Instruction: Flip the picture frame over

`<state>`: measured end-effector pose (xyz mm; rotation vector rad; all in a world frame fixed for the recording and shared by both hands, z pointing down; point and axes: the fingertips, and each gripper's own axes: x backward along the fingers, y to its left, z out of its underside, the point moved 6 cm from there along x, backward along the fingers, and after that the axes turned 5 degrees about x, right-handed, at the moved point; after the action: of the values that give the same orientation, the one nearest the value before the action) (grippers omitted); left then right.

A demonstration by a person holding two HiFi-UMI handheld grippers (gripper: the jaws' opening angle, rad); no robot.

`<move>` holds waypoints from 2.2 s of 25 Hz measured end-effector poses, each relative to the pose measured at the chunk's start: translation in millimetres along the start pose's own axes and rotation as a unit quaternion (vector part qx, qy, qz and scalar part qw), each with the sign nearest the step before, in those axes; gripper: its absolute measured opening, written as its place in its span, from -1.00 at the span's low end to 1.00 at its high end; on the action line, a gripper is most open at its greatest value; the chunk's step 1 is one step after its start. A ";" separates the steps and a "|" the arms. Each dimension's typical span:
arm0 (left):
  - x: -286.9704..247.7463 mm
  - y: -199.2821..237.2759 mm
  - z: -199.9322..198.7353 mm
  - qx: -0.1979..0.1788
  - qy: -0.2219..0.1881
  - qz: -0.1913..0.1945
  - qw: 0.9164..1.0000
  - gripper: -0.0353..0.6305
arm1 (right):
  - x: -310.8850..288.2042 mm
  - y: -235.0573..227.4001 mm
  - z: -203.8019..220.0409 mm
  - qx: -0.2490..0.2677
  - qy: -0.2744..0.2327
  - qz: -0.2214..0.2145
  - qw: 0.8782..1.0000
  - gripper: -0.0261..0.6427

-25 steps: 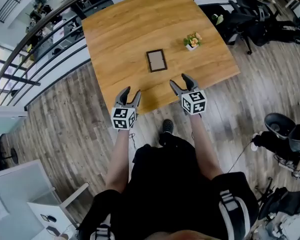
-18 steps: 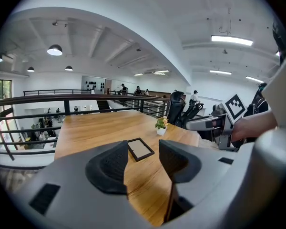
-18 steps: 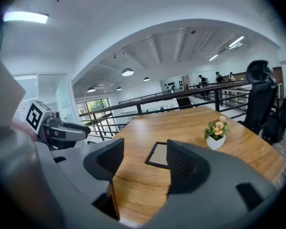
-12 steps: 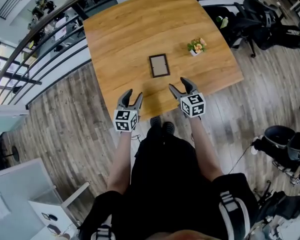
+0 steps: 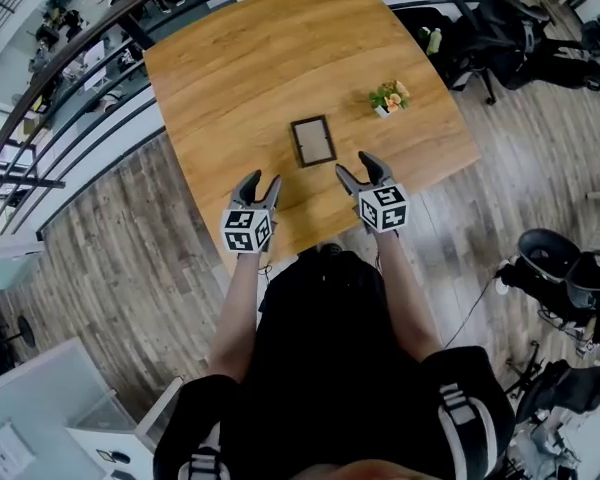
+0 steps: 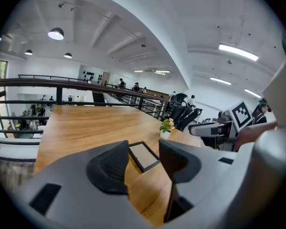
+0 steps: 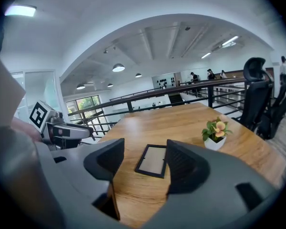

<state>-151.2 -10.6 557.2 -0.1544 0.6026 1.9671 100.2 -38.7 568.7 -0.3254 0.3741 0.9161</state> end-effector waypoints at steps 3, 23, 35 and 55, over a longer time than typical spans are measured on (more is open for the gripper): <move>-15.5 2.0 -1.1 0.007 0.004 0.014 1.000 -0.28 | 0.5 -5.6 -1.7 0.000 0.000 0.016 1.000 -0.10; -101.1 14.8 13.3 0.011 0.055 -0.004 0.998 -0.28 | -58.0 -53.0 11.1 -0.016 0.035 -0.012 0.999 -0.12; -143.5 14.2 49.5 0.030 0.105 -0.036 0.993 -0.28 | -80.7 -77.1 30.9 -0.004 0.083 -0.056 0.995 -0.12; -187.5 31.7 102.3 0.068 0.169 -0.105 0.978 -0.28 | -58.6 -112.4 51.9 0.012 0.122 -0.081 0.989 -0.12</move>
<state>-76.3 -124.4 724.7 -0.4565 0.9009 1.7010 168.4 -121.6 653.7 -0.4406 0.5757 0.7138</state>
